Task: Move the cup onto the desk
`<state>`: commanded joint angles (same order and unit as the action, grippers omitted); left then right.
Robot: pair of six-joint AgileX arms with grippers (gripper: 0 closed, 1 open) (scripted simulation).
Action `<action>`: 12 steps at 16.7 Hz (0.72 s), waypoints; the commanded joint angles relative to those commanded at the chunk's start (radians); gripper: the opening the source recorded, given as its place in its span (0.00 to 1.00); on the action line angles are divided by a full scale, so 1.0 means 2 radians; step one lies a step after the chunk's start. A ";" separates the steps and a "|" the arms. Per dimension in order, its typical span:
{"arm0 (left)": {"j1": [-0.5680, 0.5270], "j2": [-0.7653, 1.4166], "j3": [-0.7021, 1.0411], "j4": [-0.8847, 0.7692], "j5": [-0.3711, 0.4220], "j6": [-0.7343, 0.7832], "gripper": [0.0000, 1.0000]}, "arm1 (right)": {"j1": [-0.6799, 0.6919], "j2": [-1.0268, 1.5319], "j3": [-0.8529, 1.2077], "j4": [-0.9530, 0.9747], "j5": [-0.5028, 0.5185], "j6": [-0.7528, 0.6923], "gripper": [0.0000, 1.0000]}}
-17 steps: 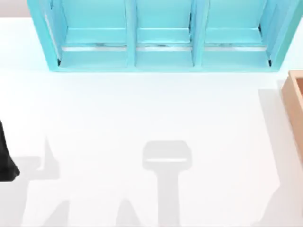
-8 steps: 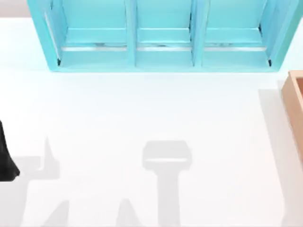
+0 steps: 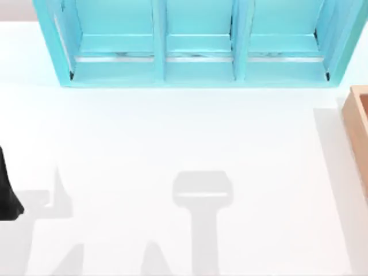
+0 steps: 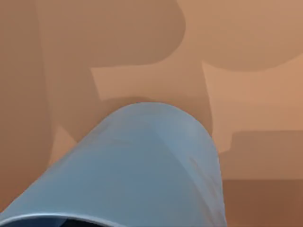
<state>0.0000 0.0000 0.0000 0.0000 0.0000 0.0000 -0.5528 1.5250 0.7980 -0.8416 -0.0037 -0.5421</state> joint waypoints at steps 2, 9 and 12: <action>0.000 0.000 0.000 0.000 0.000 0.000 1.00 | 0.000 0.000 0.000 0.000 0.000 0.000 1.00; 0.000 0.000 0.000 0.000 0.000 0.000 1.00 | 0.000 0.000 0.000 0.000 0.000 0.000 0.47; 0.000 0.000 0.000 0.000 0.000 0.000 1.00 | 0.000 0.000 0.000 0.000 0.000 0.000 0.25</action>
<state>0.0000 0.0000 0.0000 0.0000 0.0000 0.0000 -0.5528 1.5250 0.7980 -0.8416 -0.0037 -0.5421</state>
